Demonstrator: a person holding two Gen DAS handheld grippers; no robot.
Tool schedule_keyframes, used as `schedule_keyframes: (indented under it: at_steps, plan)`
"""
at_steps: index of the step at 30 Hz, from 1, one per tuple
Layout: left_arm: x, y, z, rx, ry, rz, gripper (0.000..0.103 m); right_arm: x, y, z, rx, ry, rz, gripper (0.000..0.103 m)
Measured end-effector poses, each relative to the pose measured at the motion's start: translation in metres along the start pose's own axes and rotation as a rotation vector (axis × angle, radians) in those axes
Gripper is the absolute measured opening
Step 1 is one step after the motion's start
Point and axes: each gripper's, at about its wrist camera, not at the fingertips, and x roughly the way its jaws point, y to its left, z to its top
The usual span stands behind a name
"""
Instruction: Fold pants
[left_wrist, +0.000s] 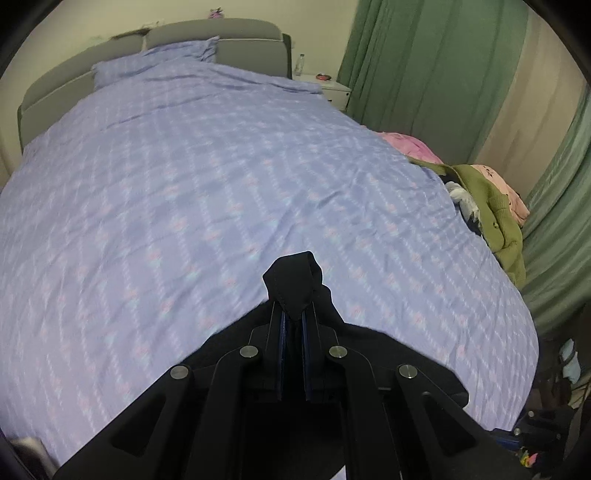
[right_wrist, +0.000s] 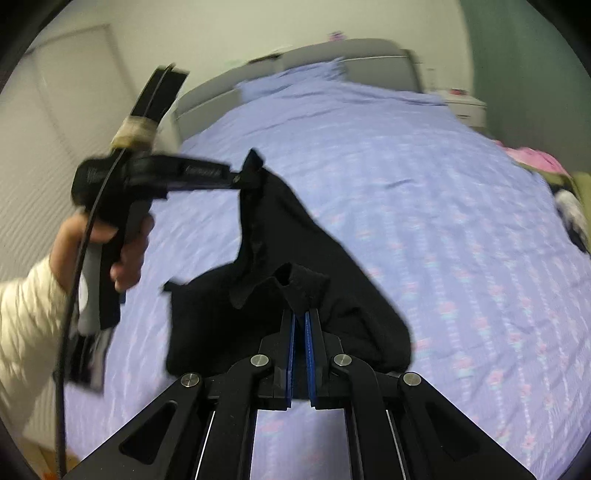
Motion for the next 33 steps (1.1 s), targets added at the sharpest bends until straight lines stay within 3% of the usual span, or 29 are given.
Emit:
schedule_keyframes:
  at_steps: [5, 10, 14, 16, 19, 21, 23, 25, 28, 31, 33]
  plan:
    - [-0.006, 0.046, -0.046, -0.018, 0.059, 0.027, 0.010, 0.030, 0.060, -0.021, -0.093, 0.116, 0.032, 0.007]
    - [0.004, 0.095, -0.095, -0.045, 0.128, 0.059, 0.010, 0.059, 0.091, -0.038, -0.138, 0.212, 0.039, 0.007]
    - [0.018, 0.112, -0.119, -0.070, 0.163, 0.066, 0.013, 0.071, 0.100, -0.056, -0.188, 0.271, 0.010, 0.007]
    - [0.021, 0.116, -0.129, -0.080, 0.181, 0.077, 0.025, 0.073, 0.101, -0.061, -0.210, 0.291, -0.030, 0.007]
    - [0.011, 0.121, -0.142, -0.080, 0.181, 0.167, 0.068, 0.077, 0.100, -0.064, -0.224, 0.337, -0.081, 0.007]
    - [-0.008, 0.130, -0.152, -0.119, 0.137, 0.169, 0.070, 0.075, 0.097, -0.064, -0.215, 0.378, -0.112, 0.014]
    - [-0.022, 0.138, -0.159, -0.168, 0.110, 0.134, 0.072, 0.062, 0.098, -0.058, -0.175, 0.344, -0.127, 0.047]
    - [-0.026, 0.145, -0.164, -0.204, 0.092, 0.079, 0.076, 0.059, 0.102, -0.051, -0.132, 0.288, -0.137, 0.059]
    - [-0.017, 0.159, -0.166, -0.317, 0.081, -0.001, 0.076, 0.059, 0.105, -0.047, -0.083, 0.230, -0.181, 0.060]
    - [-0.002, 0.167, -0.164, -0.427, 0.071, -0.052, 0.076, 0.079, 0.105, -0.046, -0.053, 0.274, -0.184, 0.060]
    - [0.009, 0.167, -0.160, -0.450, 0.078, -0.063, 0.077, 0.087, 0.103, -0.045, -0.039, 0.298, -0.166, 0.060]
